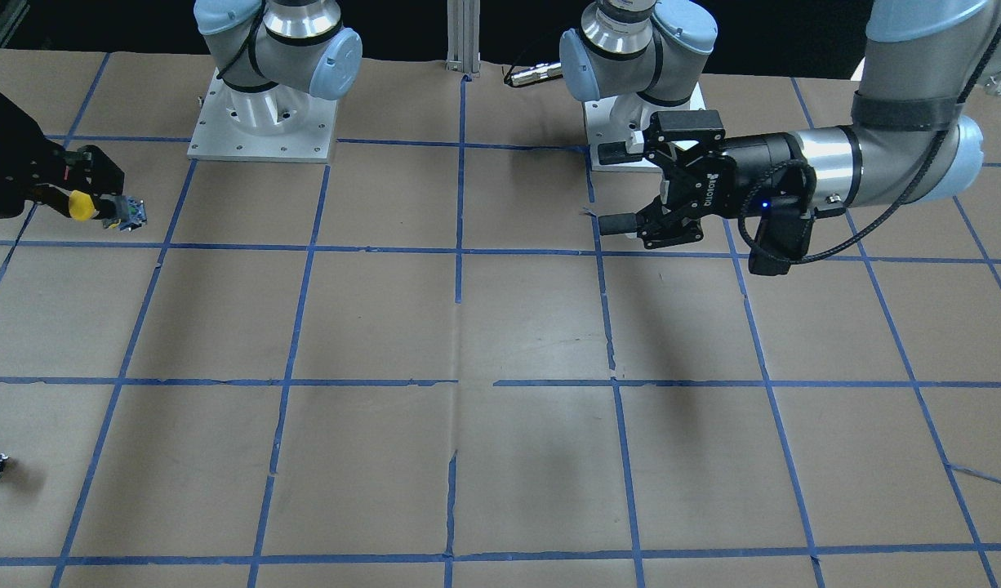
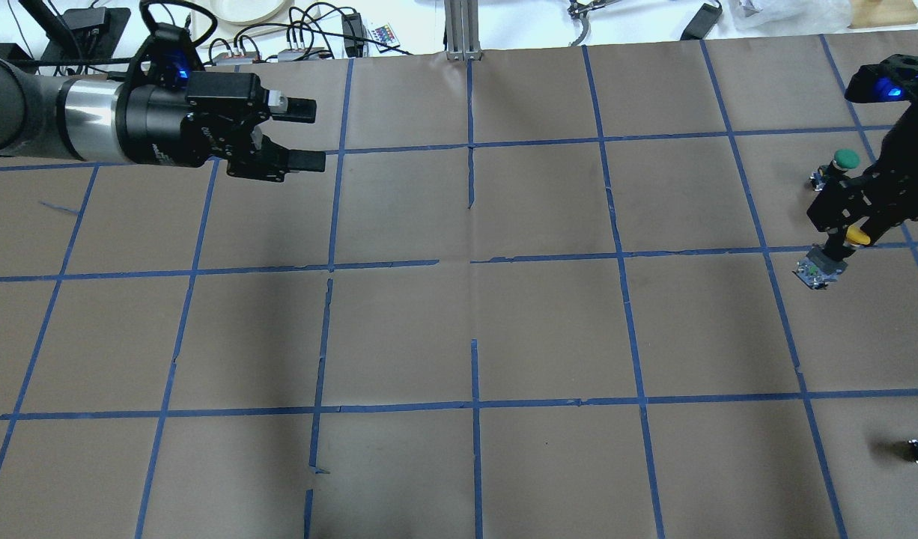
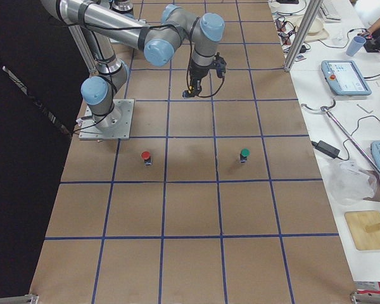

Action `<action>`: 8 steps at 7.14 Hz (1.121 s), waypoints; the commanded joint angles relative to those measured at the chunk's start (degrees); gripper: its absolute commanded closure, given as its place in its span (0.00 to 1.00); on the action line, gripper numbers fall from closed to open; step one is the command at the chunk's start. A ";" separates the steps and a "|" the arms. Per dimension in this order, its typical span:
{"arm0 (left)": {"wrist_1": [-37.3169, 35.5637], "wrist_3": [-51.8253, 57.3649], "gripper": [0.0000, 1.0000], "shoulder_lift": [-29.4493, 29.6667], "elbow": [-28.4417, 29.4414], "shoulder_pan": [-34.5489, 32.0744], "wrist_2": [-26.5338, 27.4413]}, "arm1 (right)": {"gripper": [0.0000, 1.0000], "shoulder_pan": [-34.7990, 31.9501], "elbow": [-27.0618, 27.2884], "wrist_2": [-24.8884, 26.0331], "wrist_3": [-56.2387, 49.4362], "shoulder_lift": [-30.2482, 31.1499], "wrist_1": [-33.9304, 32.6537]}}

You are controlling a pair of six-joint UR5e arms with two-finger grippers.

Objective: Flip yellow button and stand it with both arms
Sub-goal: 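Lower the button near the green button with right gripper while the left arm retracts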

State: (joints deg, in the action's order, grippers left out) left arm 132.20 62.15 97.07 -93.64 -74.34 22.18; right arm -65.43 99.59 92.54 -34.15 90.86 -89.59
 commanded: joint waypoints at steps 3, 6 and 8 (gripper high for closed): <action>-19.89 -27.59 0.01 -1.52 -0.48 -11.75 6.79 | 0.96 10.22 13.04 0.54 -34.06 -2.27 -27.92; -32.89 -37.89 0.01 -6.00 0.73 -16.88 47.47 | 0.96 14.62 18.18 -5.15 -48.32 -2.70 -37.83; -33.58 -39.46 0.00 -10.56 2.58 -14.80 58.57 | 0.96 14.80 18.27 -5.53 -53.00 -4.98 -41.69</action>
State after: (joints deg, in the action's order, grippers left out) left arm 99.41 24.07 89.13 -92.13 -90.35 74.66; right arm -50.92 117.71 87.56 -83.57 87.18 -128.74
